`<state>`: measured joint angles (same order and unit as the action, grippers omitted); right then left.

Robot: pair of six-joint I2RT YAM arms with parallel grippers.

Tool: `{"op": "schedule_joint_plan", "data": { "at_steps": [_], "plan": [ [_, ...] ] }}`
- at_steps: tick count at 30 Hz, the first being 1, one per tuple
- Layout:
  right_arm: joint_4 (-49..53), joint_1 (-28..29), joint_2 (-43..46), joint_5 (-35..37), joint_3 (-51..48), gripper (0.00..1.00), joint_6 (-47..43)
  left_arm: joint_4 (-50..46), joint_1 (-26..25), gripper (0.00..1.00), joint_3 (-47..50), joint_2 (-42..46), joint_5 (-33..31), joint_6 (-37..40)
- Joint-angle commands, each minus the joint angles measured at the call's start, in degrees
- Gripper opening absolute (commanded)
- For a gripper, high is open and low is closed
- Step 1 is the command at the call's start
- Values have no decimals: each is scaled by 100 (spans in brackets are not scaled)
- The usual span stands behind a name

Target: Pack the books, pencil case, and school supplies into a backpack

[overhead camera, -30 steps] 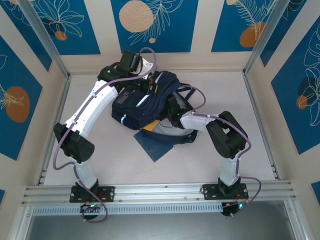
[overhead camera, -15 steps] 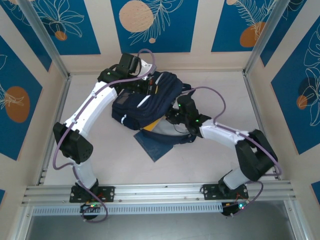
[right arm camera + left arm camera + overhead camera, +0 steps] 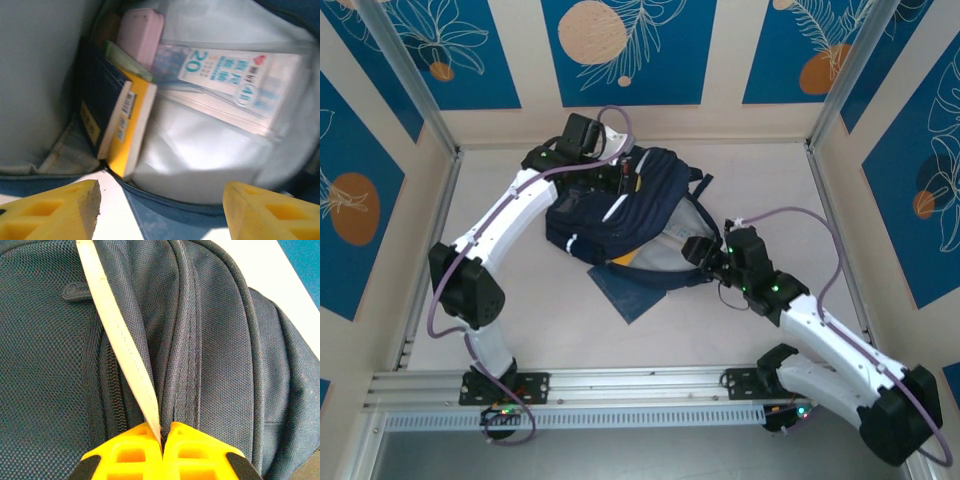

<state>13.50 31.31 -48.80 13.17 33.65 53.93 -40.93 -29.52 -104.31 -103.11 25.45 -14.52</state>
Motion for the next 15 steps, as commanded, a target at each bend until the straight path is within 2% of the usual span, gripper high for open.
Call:
{"op": "schedule_joint_plan", "data": {
  "at_steps": [1, 7, 10, 13, 15],
  "plan": [
    [832, -24, 376, 327, -106, 65, -282, 397, -100, 0, -17, -192, -290, -78],
    [1290, -35, 951, 634, -94, 63, -398, 340, -484, 0, -129, -860, -668, -131],
    [1376, -28, 986, 626, -17, 61, -420, 315, -644, 20, -265, -1062, -655, -204],
    [1415, 28, 944, 626, 49, 59, -536, 559, -669, 41, -107, -799, -634, -389],
    [1398, 97, 862, 563, 87, 57, -690, 678, -664, 49, 49, -479, -692, -420]
  ]
}}
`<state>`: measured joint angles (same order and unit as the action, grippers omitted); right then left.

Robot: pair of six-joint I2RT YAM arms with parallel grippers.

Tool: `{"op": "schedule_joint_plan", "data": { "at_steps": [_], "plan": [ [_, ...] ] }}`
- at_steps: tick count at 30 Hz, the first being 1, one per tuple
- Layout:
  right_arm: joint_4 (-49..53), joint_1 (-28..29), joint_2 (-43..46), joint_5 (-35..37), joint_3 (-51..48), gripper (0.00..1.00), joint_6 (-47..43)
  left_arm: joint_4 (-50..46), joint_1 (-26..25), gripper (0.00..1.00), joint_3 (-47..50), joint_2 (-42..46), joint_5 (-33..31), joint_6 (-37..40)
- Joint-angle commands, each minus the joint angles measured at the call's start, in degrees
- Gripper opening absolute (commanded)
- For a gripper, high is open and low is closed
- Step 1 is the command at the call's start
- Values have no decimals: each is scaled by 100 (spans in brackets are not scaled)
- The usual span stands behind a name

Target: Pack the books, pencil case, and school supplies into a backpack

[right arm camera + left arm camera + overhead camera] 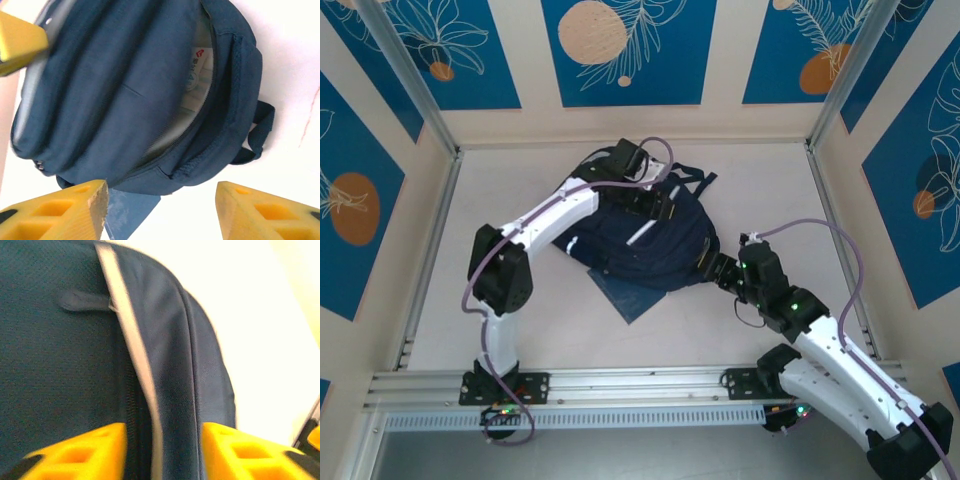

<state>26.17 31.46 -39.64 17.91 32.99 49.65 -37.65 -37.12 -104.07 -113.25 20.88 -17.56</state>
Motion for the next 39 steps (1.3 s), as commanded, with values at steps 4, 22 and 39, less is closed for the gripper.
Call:
{"op": "schedule_joint_plan", "data": {
  "at_steps": [4, 22, 39],
  "plan": [
    [137, 282, -427, -91, 311, 54, -582, 489, 106, 57, 526, 1329, -337, -187],
    [-10, 2167, -4516, -534, 2062, 8, -1950, 1338, 102, 62, 6165, 5089, -1986, -2985],
    [47, 1184, -6362, 16, 3622, 11, -2348, 1956, 104, 63, 7254, 5186, -2087, -3376]
  ]
}}
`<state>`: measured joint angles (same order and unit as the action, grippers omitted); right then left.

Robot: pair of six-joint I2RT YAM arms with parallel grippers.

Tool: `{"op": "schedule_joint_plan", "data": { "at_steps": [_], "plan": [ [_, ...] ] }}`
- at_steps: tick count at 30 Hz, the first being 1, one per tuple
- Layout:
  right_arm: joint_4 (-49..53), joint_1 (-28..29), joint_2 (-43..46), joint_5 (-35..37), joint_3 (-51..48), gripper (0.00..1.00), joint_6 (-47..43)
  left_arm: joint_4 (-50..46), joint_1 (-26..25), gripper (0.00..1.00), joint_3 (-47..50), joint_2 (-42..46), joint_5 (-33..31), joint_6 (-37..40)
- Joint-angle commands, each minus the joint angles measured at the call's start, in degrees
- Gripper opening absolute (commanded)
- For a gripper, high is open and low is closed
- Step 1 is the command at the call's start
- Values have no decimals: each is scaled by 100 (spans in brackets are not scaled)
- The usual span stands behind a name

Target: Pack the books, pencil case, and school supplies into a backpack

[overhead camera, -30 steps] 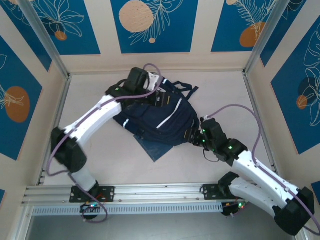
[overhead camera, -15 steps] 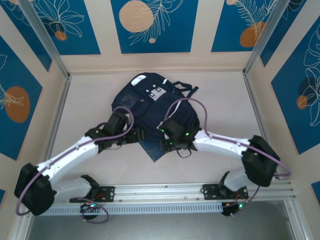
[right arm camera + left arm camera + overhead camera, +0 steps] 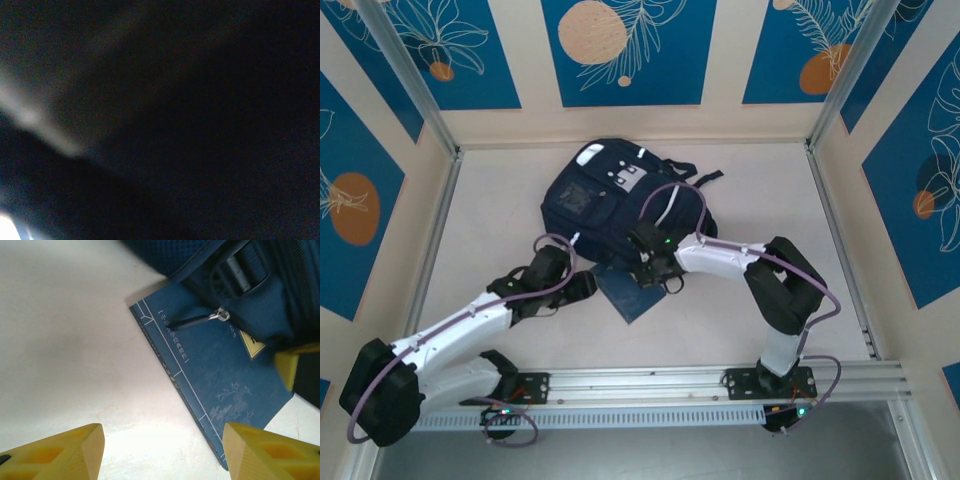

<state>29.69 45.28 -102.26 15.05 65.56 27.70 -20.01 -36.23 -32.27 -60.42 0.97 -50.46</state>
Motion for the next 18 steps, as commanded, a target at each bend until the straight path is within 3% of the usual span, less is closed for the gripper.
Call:
{"op": "schedule_joint_plan", "data": {
  "at_steps": [1, 4, 8, 11, 18],
  "plan": [
    [-278, -216, -138, 275, 454, 12, -191, 213, 17, 63, 85, -154, -85, -94],
    [-89, -225, -272, 170, 582, 18, -280, 265, 17, 64, 107, -279, -19, -124],
    [9, -246, -389, 33, 314, 37, -335, 329, 11, 64, 170, -356, 16, -140],
    [-142, -308, -425, -228, 38, 46, -358, 451, 15, 65, 213, -424, 47, -159],
    [-145, -91, -528, -934, -76, 42, -614, 468, 15, 66, 197, -593, 78, -175]
  ]
}}
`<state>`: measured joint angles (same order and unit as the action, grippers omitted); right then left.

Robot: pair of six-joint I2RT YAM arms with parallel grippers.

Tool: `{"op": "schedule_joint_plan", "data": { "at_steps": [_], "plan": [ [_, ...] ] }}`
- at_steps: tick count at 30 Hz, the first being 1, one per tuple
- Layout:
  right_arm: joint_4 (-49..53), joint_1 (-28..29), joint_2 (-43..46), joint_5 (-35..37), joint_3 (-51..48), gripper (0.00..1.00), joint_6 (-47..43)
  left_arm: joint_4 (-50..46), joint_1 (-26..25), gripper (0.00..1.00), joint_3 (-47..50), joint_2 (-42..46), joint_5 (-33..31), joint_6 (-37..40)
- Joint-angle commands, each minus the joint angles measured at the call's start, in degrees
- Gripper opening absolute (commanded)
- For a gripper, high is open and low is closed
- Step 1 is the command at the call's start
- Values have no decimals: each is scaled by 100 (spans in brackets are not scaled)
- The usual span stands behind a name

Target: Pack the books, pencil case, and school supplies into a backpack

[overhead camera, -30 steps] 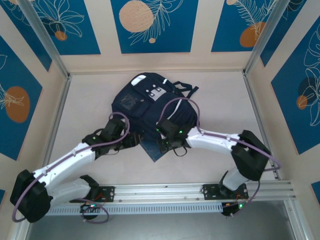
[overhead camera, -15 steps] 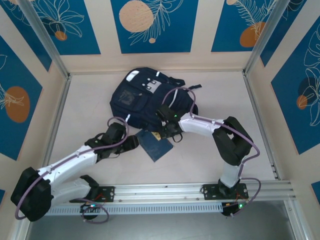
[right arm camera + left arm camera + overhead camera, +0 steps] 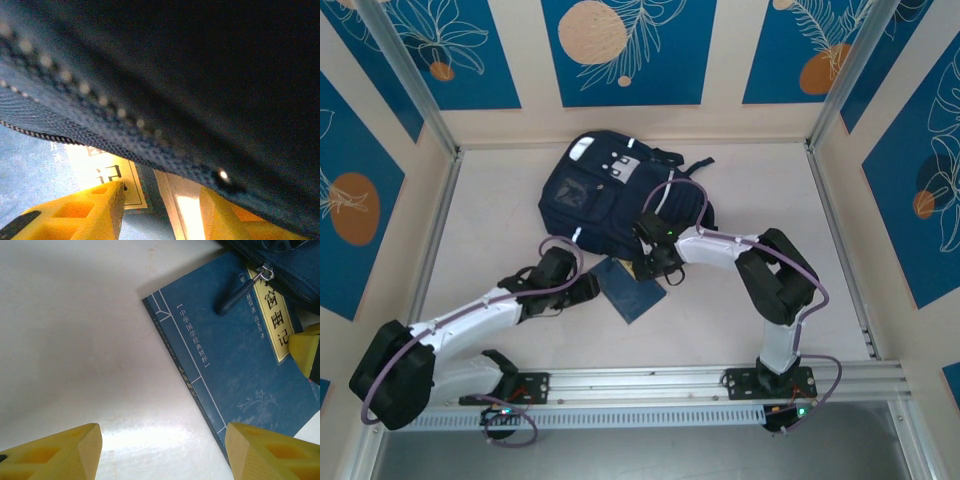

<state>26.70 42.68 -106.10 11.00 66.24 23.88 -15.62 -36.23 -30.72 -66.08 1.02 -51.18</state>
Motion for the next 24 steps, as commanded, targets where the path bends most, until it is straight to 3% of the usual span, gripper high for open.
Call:
{"op": "schedule_joint_plan", "data": {
  "at_steps": [1, 16, 19, 24],
  "plan": [
    [141, 245, -119, -598, -187, 41, -269, -17, 16, 66, 44, -15, 43, -103],
    [266, 1160, 485, -873, -973, 28, -168, -817, 20, 72, 71, 442, -487, 4],
    [214, 1031, 818, -1054, -1098, 28, 57, -805, 30, 71, 144, 491, -385, 55],
    [-419, 332, 1213, -2252, -1315, 38, 580, -550, 30, 69, 274, 434, 82, 151]
  ]
}}
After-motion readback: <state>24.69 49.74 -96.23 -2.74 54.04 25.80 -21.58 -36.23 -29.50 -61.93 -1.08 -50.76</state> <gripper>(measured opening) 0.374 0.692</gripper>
